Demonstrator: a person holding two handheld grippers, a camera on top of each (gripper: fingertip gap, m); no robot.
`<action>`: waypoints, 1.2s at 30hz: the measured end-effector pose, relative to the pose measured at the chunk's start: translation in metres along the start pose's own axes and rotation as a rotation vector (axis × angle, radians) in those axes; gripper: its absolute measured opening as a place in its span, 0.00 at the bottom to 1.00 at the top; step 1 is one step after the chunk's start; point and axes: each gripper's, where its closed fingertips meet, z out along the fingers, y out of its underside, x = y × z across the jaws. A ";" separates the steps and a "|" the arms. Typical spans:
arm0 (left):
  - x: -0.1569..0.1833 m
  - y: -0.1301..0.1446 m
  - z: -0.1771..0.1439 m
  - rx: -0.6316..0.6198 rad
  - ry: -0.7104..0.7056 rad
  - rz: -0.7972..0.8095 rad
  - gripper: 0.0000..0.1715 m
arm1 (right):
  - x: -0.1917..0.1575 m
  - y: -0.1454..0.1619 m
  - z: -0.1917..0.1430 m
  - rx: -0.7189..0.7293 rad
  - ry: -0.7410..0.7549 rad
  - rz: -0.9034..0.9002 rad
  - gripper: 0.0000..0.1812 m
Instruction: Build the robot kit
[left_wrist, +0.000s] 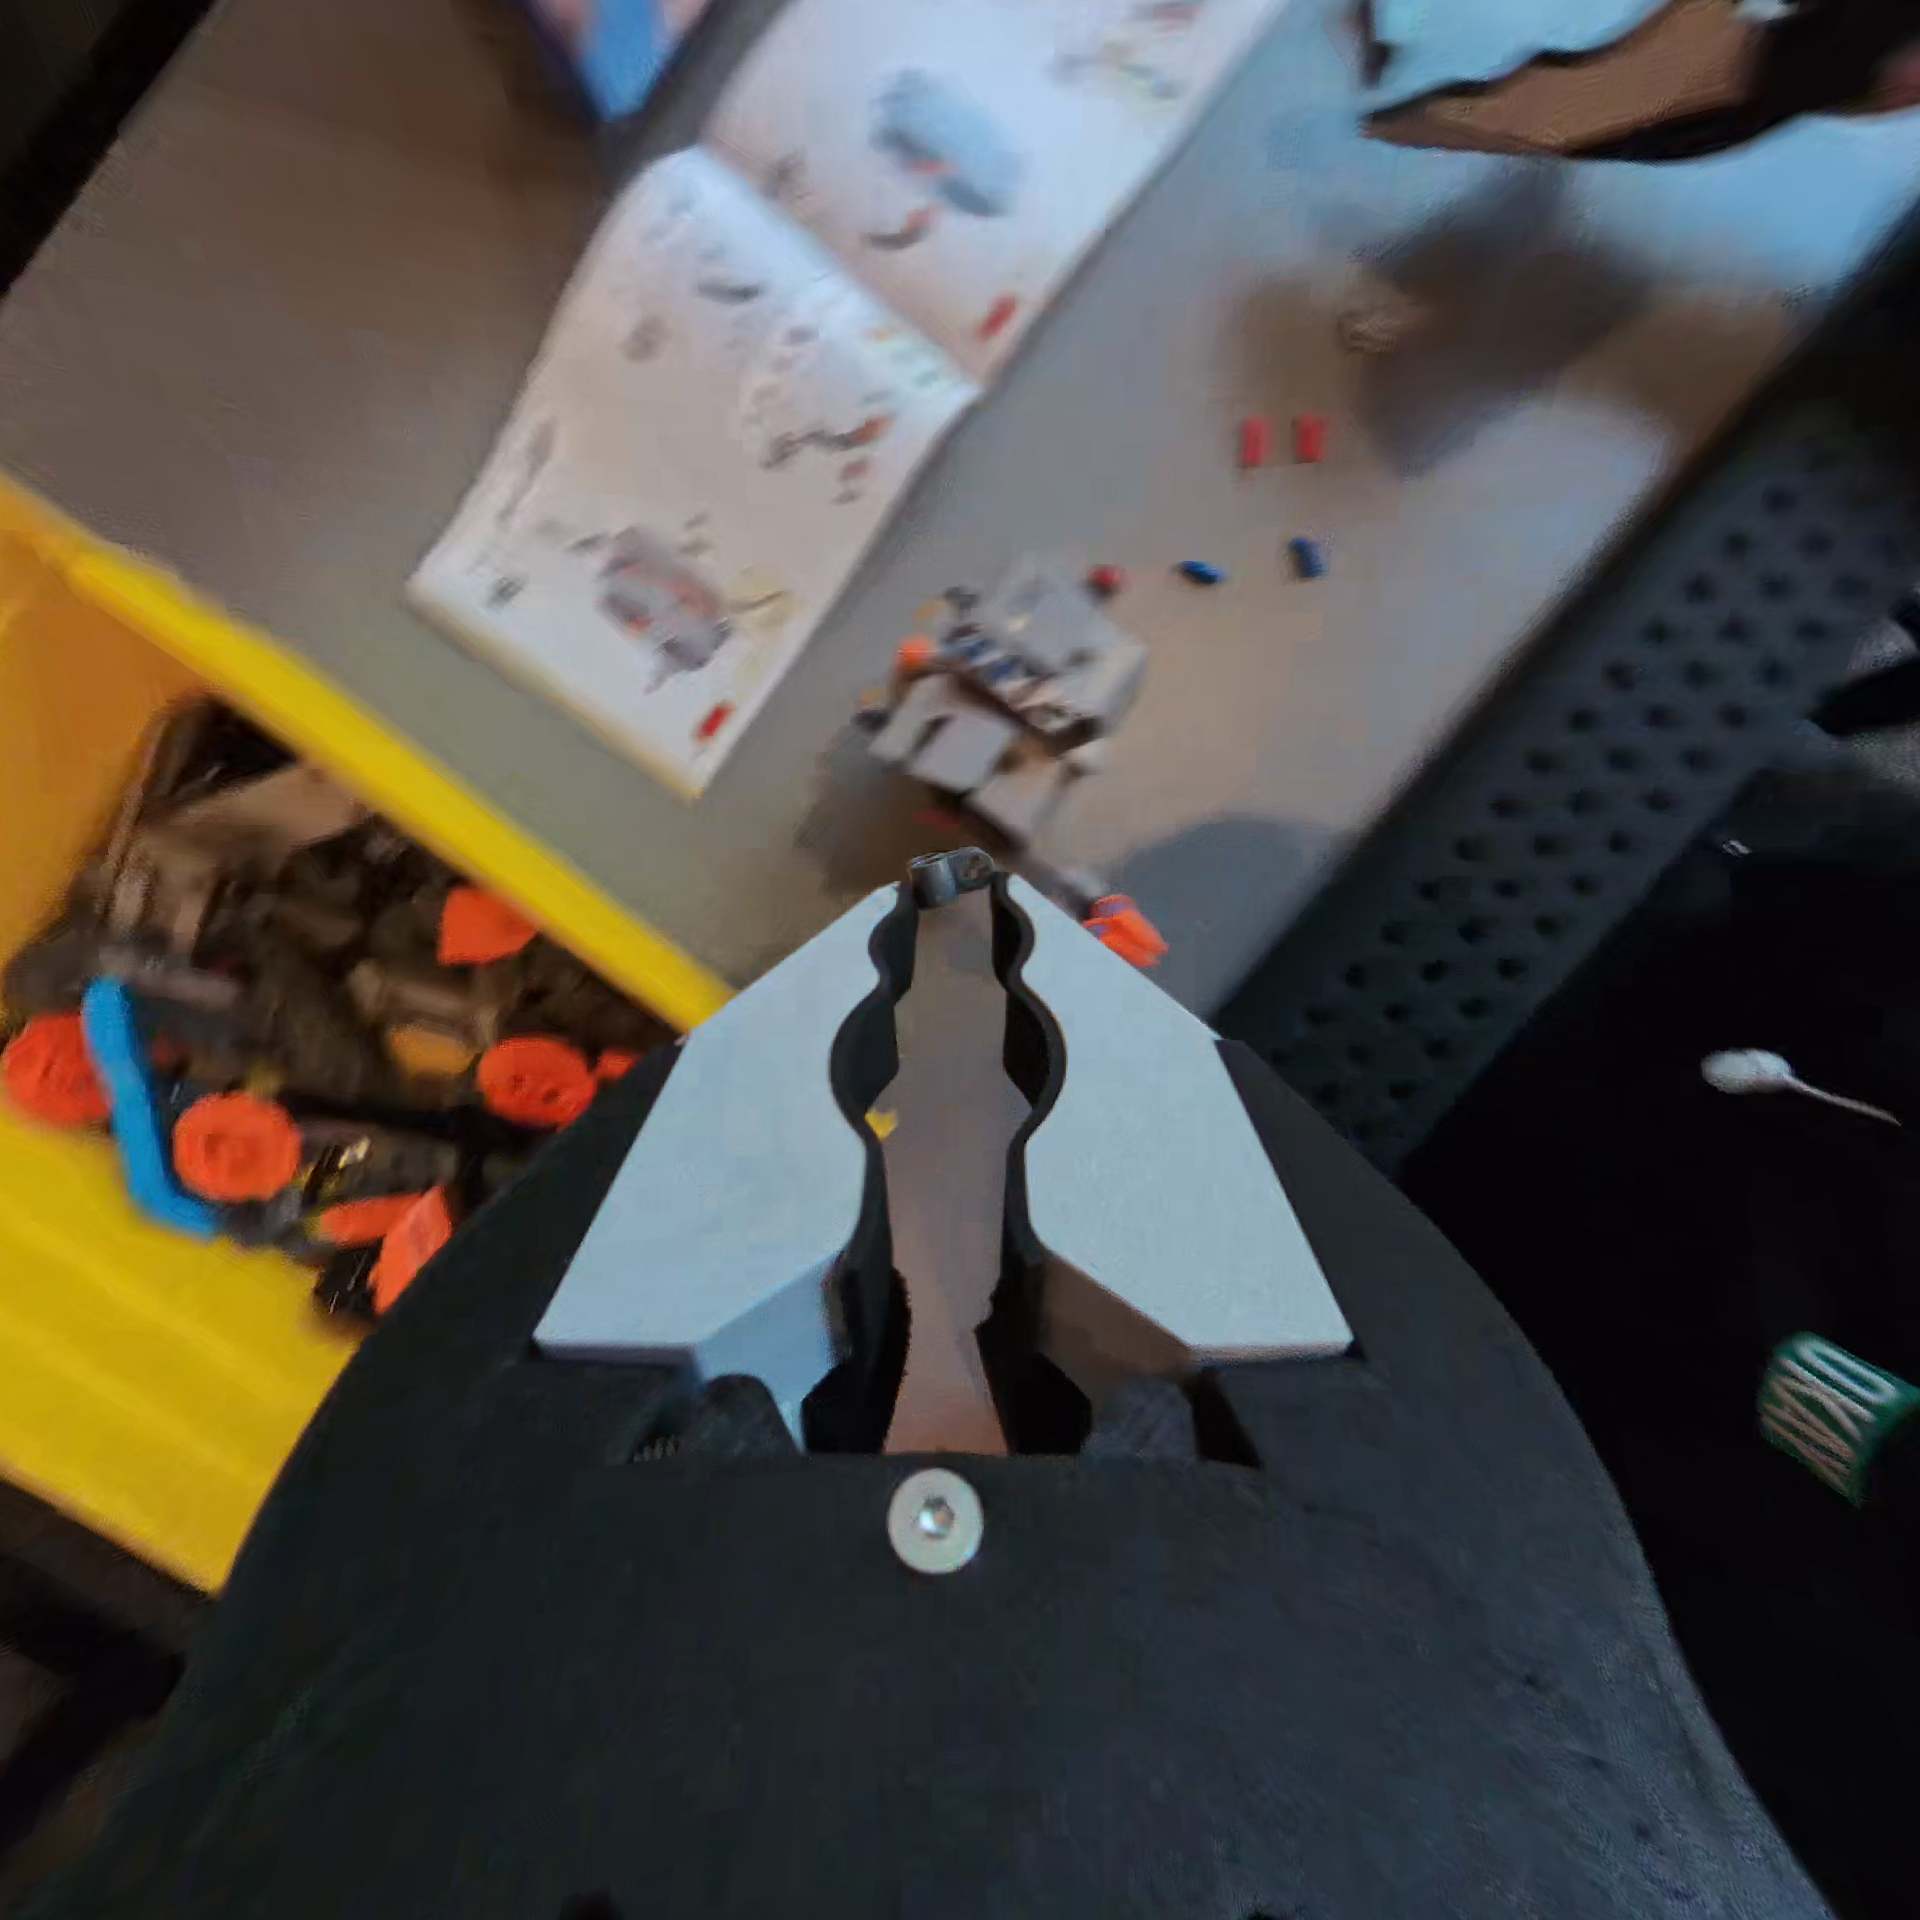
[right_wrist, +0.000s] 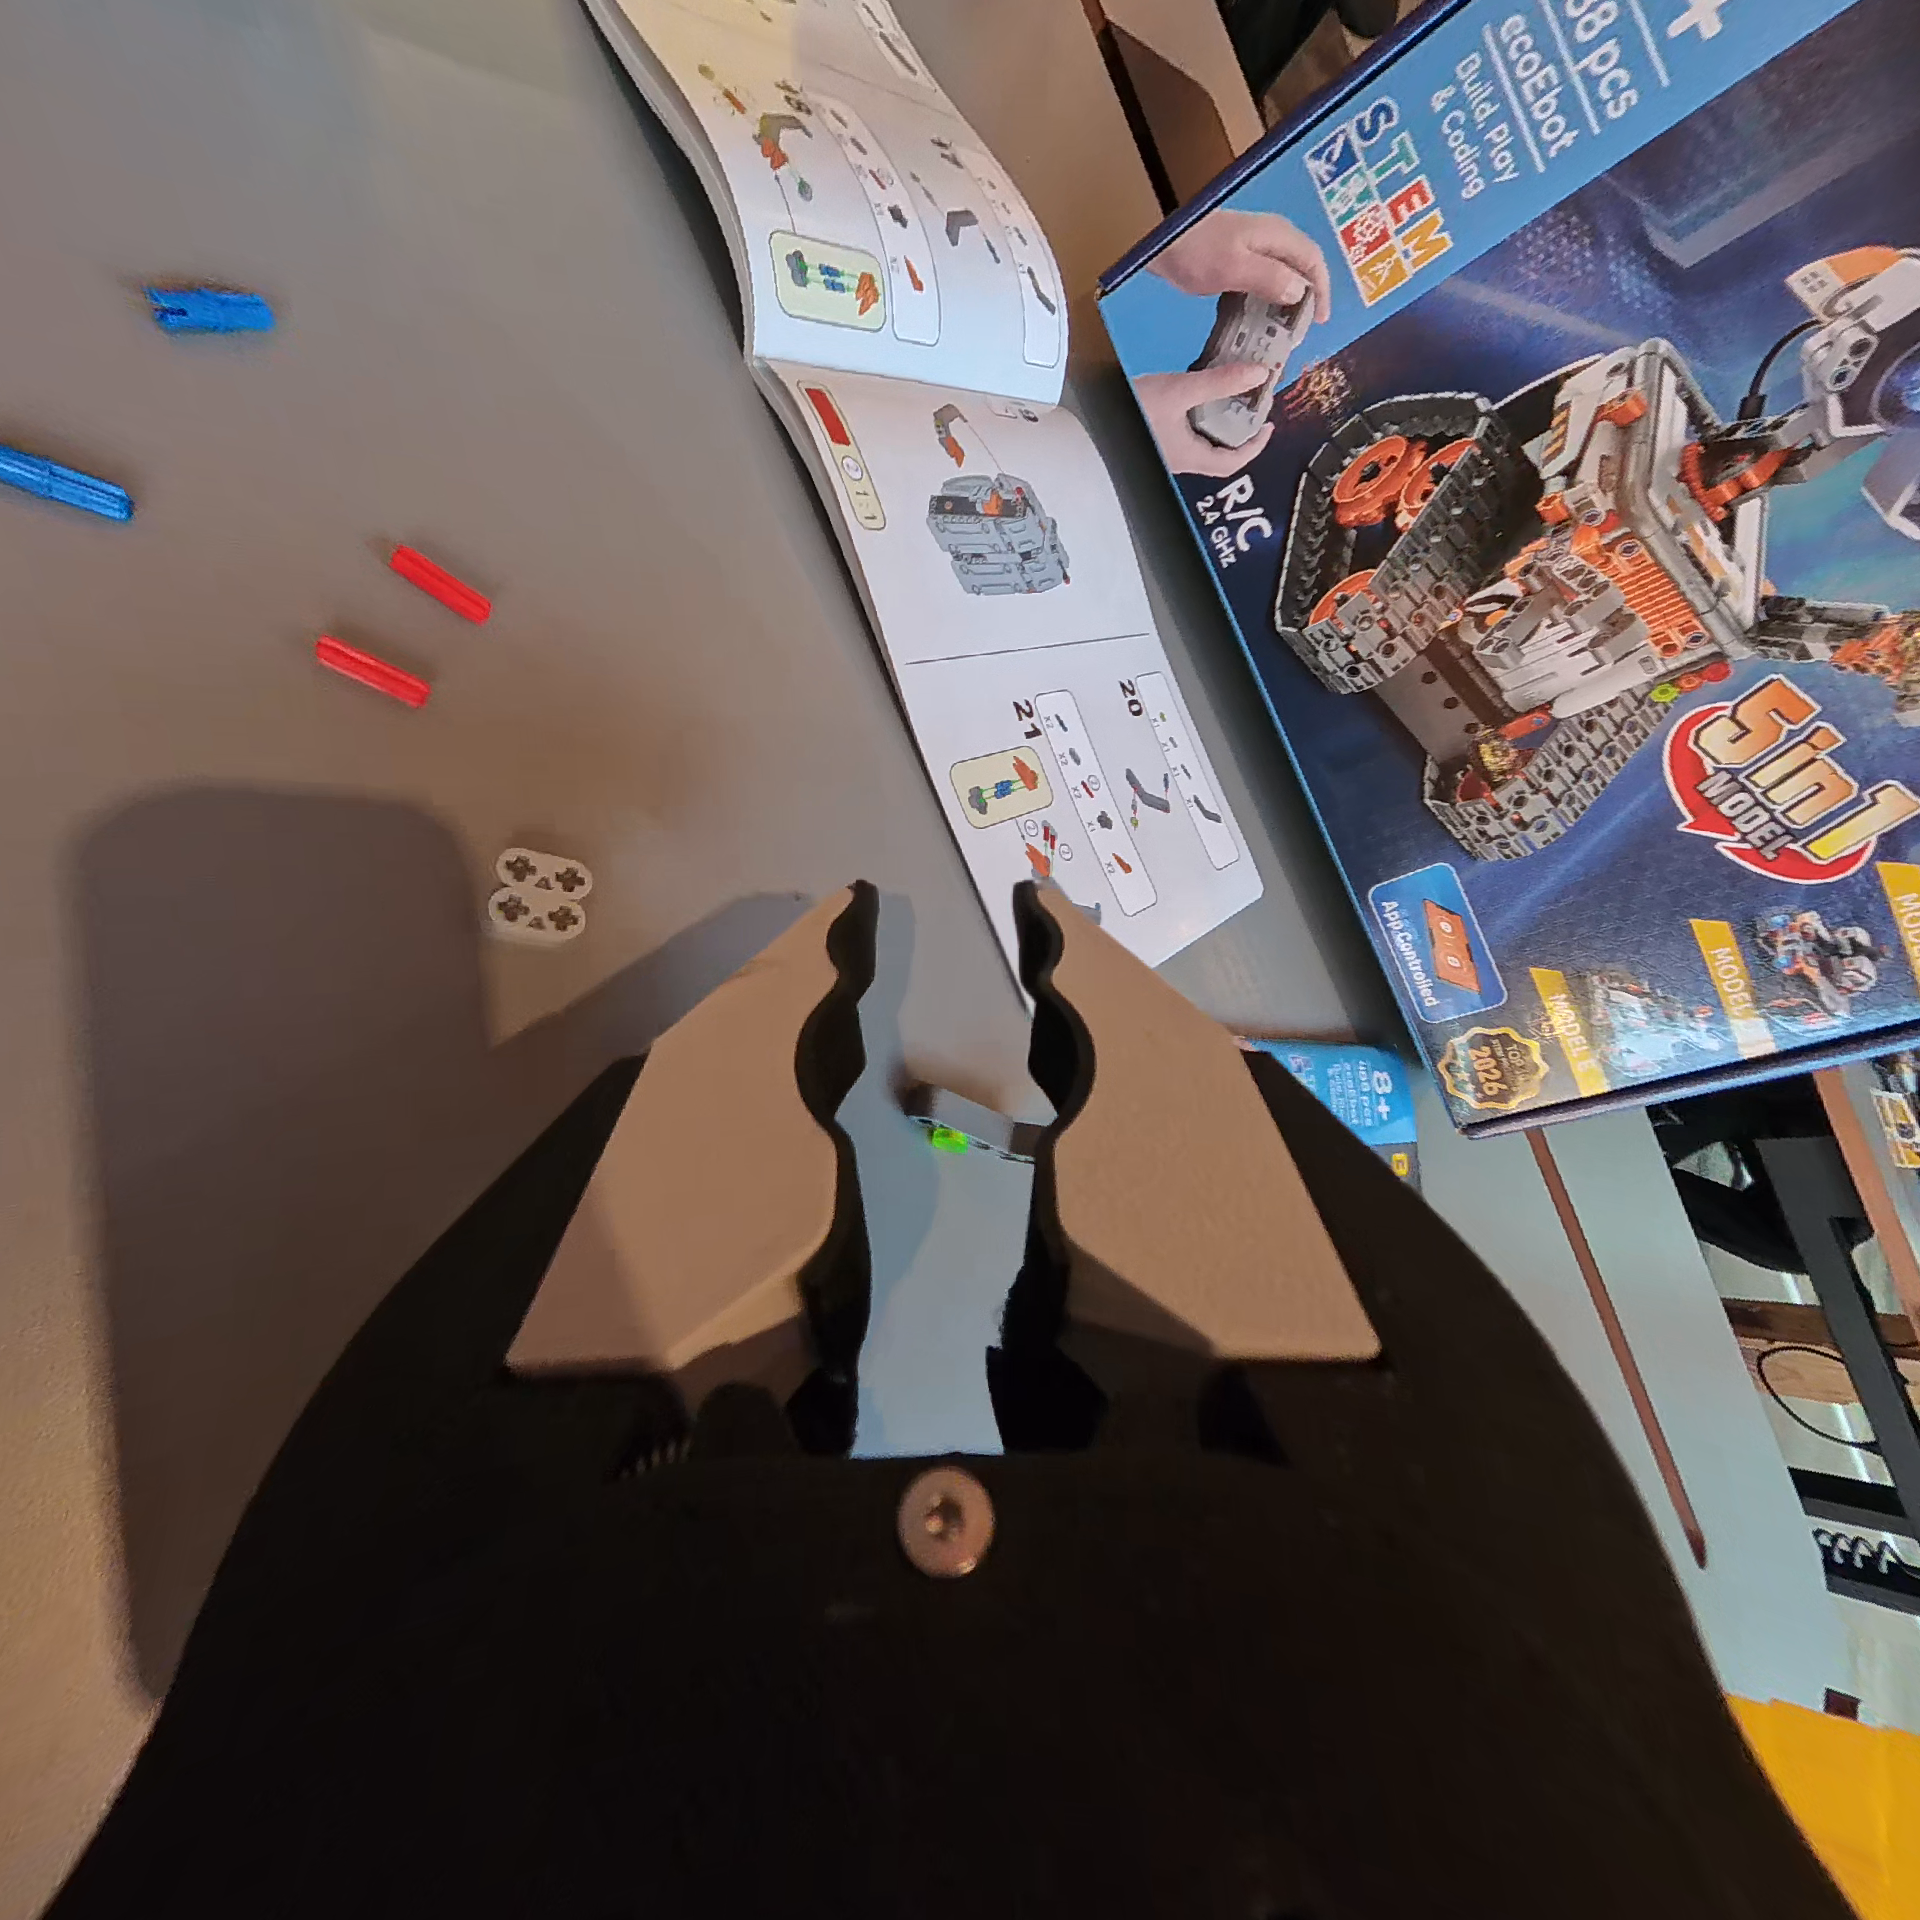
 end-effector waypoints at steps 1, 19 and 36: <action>0.022 -0.005 0.010 -0.026 0.038 0.069 0.07 | 0.001 -0.002 -0.002 0.005 0.006 -0.003 0.15; 0.113 0.035 0.174 -0.662 0.058 0.422 0.08 | 0.016 -0.011 -0.018 0.012 0.088 0.005 0.15; 0.103 0.001 0.143 -0.443 0.088 0.367 0.22 | 0.016 -0.009 -0.018 -0.002 0.089 0.003 0.15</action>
